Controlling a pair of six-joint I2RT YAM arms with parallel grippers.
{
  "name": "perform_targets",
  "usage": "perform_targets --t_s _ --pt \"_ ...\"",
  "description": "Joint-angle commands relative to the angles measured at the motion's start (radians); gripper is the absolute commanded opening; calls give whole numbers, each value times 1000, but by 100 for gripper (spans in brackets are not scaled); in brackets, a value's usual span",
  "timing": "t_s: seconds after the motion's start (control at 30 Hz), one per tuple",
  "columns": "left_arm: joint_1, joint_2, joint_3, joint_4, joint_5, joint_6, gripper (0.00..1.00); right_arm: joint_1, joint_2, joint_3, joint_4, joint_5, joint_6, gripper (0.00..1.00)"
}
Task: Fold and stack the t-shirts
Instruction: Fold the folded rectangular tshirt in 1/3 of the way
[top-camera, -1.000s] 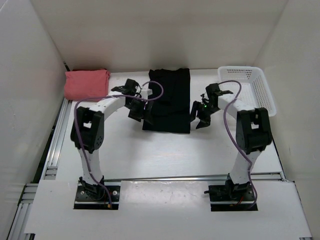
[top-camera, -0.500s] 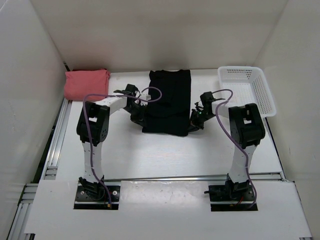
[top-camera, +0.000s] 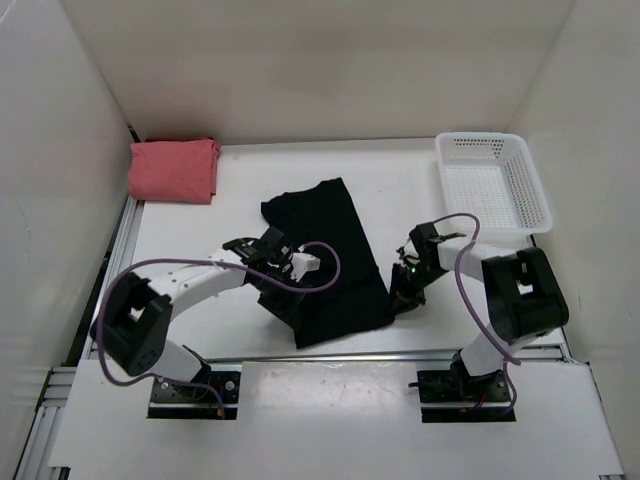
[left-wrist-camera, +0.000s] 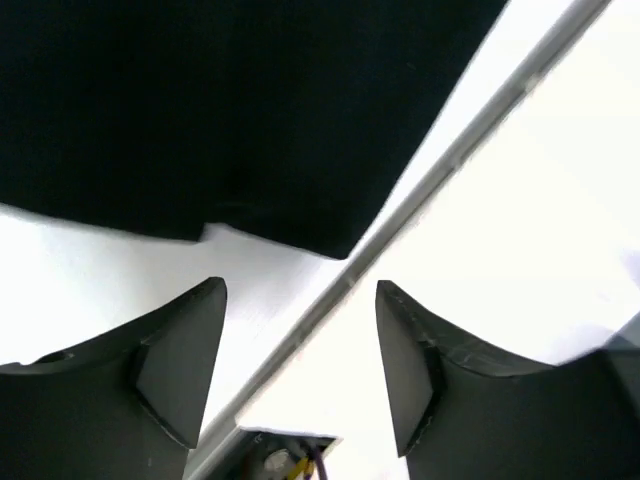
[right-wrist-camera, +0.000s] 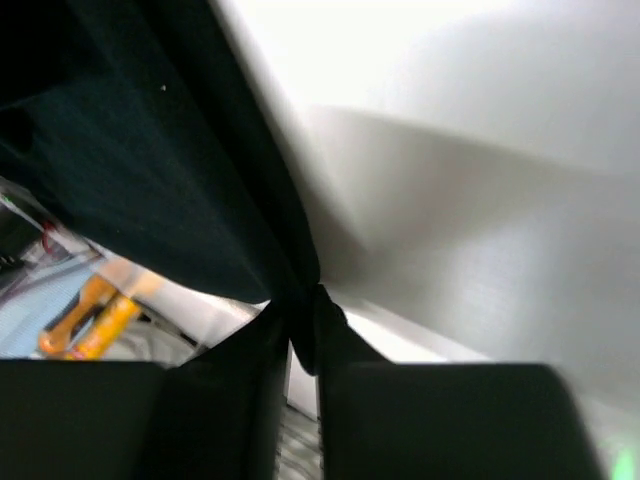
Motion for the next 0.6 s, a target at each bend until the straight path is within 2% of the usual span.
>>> perform_targets --t_s 0.0,0.1,0.17,0.2,0.27,0.33,0.43,0.57 --pt "-24 -95 -19 -10 -110 7 74 47 -93 -78 -90 -28 -30 25" --pt "-24 -117 75 -113 -280 7 70 59 -177 -49 -162 -12 -30 34" --pt "-24 -88 151 -194 -331 7 68 35 -208 43 -241 31 -52 39" --pt "-24 -79 165 -194 -381 7 67 24 -208 78 -260 53 -61 44" --pt "-15 -89 166 -182 -392 7 63 14 -182 175 -274 94 -84 47" --pt "-15 -137 130 -64 -438 7 65 14 -144 226 -274 94 -105 50" --pt "-52 -165 98 -13 -439 7 75 14 -40 305 -286 29 -105 50" --pt "-61 -53 184 -104 -338 7 76 14 72 361 -277 1 -79 50"
